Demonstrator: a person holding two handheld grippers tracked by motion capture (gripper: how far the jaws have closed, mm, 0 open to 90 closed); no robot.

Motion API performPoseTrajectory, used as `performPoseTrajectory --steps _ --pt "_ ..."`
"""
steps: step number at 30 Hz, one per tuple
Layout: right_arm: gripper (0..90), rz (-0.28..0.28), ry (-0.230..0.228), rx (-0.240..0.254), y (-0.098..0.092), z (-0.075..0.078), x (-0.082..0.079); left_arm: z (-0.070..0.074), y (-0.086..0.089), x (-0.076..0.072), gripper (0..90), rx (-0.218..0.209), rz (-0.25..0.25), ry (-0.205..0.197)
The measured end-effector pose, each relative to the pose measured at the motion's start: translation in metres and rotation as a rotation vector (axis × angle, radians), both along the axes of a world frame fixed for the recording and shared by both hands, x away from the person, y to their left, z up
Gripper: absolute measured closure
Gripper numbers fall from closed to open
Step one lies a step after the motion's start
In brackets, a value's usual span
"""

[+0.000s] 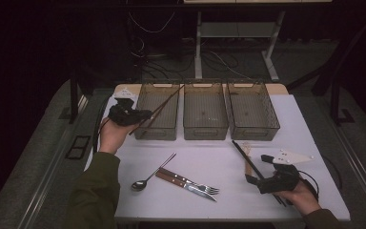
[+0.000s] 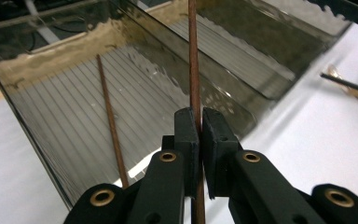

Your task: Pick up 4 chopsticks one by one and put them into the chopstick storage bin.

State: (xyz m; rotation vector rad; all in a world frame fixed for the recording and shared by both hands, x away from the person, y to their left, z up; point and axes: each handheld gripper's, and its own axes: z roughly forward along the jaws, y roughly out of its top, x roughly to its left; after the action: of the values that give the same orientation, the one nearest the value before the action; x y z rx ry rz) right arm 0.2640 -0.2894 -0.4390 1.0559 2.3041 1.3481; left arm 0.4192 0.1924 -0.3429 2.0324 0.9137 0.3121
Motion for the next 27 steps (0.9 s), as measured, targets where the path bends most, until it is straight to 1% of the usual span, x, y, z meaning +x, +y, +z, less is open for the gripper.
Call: performPoseTrajectory --steps 1,3,5,8,9,13,15,16,19,22,23,25,27 --pt "0.9 0.0 0.0 0.001 0.0 0.0 0.0 0.001 -0.001 0.003 84.4 -0.005 0.013 -0.002" --pt "1.0 -0.001 0.0 0.002 0.0 0.0 0.0 0.001 -0.003 0.009 84.4 0.002 0.027 -0.001" --pt "1.0 -0.002 0.001 0.004 0.0 0.0 0.0 0.0 -0.006 0.015 84.4 0.028 0.036 0.001" --pt "1.0 0.0 0.001 0.005 0.0 0.0 0.0 -0.002 -0.011 0.023 84.4 0.024 0.064 0.007" --pt "0.9 0.001 0.002 0.006 0.0 0.0 0.0 -0.003 -0.012 0.026 84.4 0.027 0.067 0.006" --pt "0.9 0.0 0.003 0.008 0.0 0.001 -0.001 -0.01 -0.015 0.037 84.4 0.039 0.109 0.006" --pt "0.9 0.002 0.004 0.009 0.0 0.001 -0.001 -0.014 -0.016 0.042 84.4 0.026 0.138 0.008" --pt "0.9 0.003 0.004 0.009 0.0 0.001 -0.001 -0.016 -0.016 0.045 84.4 0.027 0.148 0.01" --pt "1.0 0.006 0.005 0.01 0.0 0.001 -0.001 -0.022 -0.017 0.05 84.4 0.026 0.177 0.008" --pt "0.9 0.008 0.005 0.011 0.0 0.001 -0.001 -0.029 -0.019 0.054 84.4 0.042 0.199 0.021" --pt "1.0 0.008 0.006 0.011 0.0 0.001 -0.001 -0.031 -0.019 0.056 84.4 0.056 0.203 0.024" --pt "0.9 0.009 0.006 0.013 0.0 0.001 -0.002 -0.035 -0.019 0.057 84.4 0.072 0.208 0.032" --pt "1.0 0.01 0.004 0.013 0.0 0.001 -0.002 -0.038 -0.02 0.058 84.4 0.075 0.211 0.038"
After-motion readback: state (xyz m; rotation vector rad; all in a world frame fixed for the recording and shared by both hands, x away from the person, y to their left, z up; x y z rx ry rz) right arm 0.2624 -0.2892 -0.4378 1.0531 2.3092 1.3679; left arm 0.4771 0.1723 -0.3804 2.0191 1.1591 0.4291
